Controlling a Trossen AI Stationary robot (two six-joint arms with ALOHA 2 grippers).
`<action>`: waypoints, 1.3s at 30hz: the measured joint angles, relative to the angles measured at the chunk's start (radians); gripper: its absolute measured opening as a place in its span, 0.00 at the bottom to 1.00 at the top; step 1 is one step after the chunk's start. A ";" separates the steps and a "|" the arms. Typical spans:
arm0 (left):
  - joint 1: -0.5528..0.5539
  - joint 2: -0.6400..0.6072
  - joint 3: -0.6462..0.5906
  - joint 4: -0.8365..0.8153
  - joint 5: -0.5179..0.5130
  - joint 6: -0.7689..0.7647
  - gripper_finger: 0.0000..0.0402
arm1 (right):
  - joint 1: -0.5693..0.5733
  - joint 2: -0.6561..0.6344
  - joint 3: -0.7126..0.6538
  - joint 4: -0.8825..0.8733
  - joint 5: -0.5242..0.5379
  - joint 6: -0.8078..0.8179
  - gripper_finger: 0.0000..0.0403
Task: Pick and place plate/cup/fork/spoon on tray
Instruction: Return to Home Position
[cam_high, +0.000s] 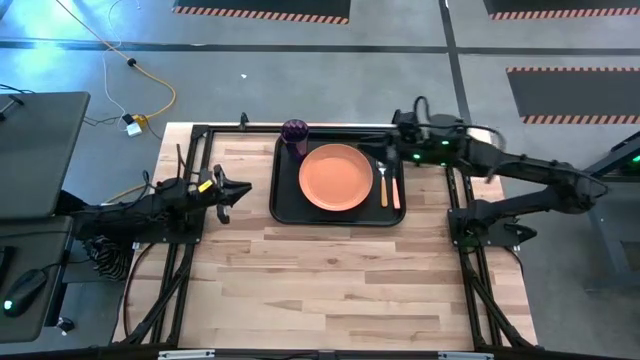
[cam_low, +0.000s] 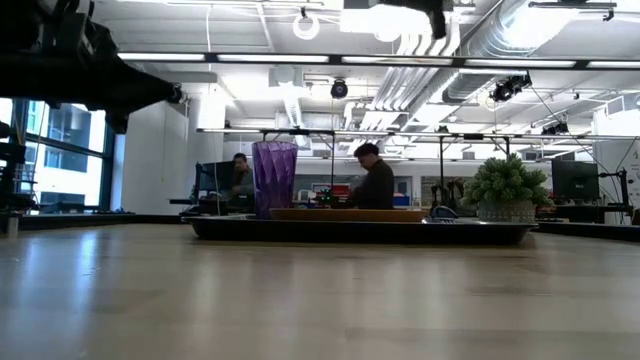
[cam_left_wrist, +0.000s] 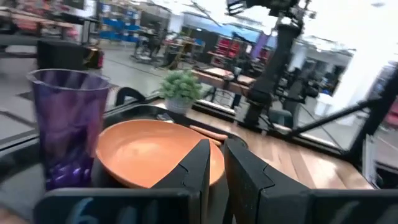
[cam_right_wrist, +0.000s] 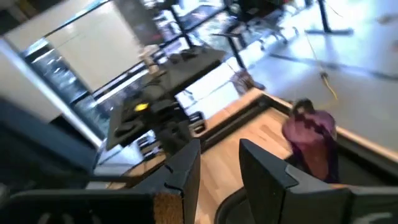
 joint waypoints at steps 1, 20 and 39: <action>0.000 0.000 0.000 0.000 -0.019 -0.011 0.09 | 0.000 -0.025 0.000 -0.013 -0.014 -0.030 0.26; 0.000 0.003 0.000 0.002 -0.064 0.023 0.09 | -0.033 -0.785 -0.311 -0.255 0.165 -0.214 0.26; 0.000 0.003 0.000 0.002 -0.064 0.024 0.09 | -0.033 -1.077 -0.866 0.055 0.126 -0.170 0.26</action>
